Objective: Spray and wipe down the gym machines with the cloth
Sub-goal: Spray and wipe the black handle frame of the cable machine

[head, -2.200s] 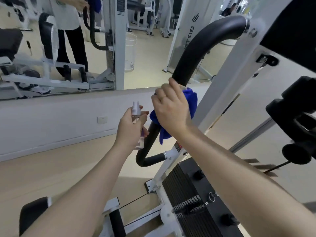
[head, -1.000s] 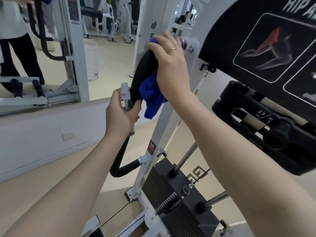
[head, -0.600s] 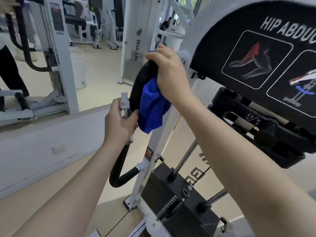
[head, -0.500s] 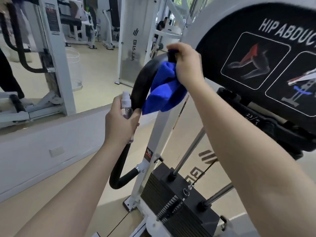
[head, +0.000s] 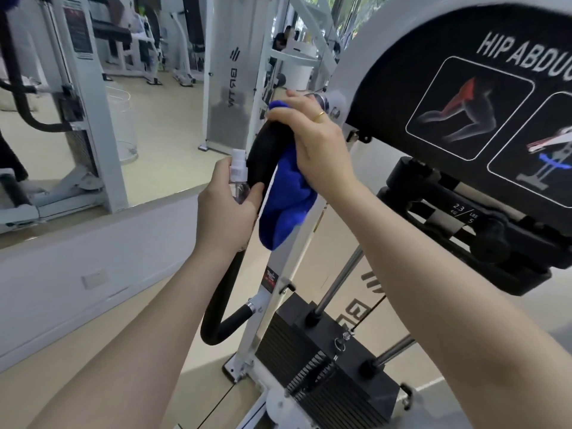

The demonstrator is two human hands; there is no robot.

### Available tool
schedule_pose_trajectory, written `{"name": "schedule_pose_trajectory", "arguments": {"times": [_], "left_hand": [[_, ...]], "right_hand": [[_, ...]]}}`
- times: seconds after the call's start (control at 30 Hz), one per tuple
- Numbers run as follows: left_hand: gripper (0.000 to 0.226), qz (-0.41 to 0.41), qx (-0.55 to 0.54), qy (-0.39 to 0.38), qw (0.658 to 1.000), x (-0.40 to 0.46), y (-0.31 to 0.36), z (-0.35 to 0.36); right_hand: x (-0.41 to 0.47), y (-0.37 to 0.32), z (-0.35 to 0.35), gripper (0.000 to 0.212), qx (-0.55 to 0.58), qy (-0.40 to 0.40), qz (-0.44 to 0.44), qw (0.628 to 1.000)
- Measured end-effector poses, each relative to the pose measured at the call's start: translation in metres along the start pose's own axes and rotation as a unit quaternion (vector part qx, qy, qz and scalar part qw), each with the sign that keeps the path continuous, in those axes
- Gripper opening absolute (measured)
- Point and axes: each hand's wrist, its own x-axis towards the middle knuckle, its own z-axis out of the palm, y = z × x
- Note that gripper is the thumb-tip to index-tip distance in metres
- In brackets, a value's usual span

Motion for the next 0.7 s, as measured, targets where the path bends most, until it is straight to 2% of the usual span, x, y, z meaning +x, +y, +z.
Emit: {"name": "schedule_pose_trajectory", "arguments": {"times": [0.1,0.17,0.27,0.33,0.43,0.5,0.53,0.57,0.6,0.67,0.7], "left_hand": [[0.026,0.009,0.028,-0.003,1.0,0.0,0.0,-0.003],[0.029,0.009,0.038,-0.009,0.999,0.0,0.001,-0.005],[0.027,-0.003,0.034,-0.009,0.999,-0.001,0.002,-0.005],[0.029,-0.006,0.029,-0.003,1.0,-0.003,0.003,-0.004],[0.03,-0.008,0.029,0.0,1.0,-0.004,0.003,-0.002],[0.03,-0.02,0.027,-0.003,0.999,-0.003,0.003,-0.002],[0.031,-0.031,0.022,-0.003,0.999,-0.002,0.004,-0.001],[0.031,-0.046,0.013,-0.003,0.999,-0.002,0.003,-0.001],[0.03,-0.062,-0.002,0.0,0.998,-0.002,0.002,-0.001],[0.023,-0.089,-0.034,0.009,0.995,-0.007,-0.003,-0.002],[0.022,-0.095,-0.043,0.013,0.995,-0.01,-0.005,-0.003]], "right_hand": [[0.008,0.004,-0.008,0.039,0.054,0.059,0.168,0.982],[0.01,0.009,-0.022,0.044,0.086,0.042,0.253,0.963],[0.008,0.001,-0.033,0.043,0.077,0.036,0.245,0.966],[0.004,-0.008,-0.034,0.038,0.089,0.086,0.246,0.961],[0.02,-0.017,-0.039,0.013,0.122,0.185,0.281,0.934],[0.041,-0.02,-0.043,0.01,0.126,0.266,0.277,0.915],[0.05,-0.025,-0.039,0.011,0.135,0.275,0.268,0.913],[0.055,-0.032,-0.033,0.011,0.141,0.247,0.247,0.926],[0.053,-0.036,-0.023,0.013,0.132,0.187,0.206,0.952],[0.032,-0.035,-0.004,0.031,0.043,0.035,0.098,0.994],[0.021,-0.031,-0.002,0.036,0.002,-0.017,0.053,0.998]]}}
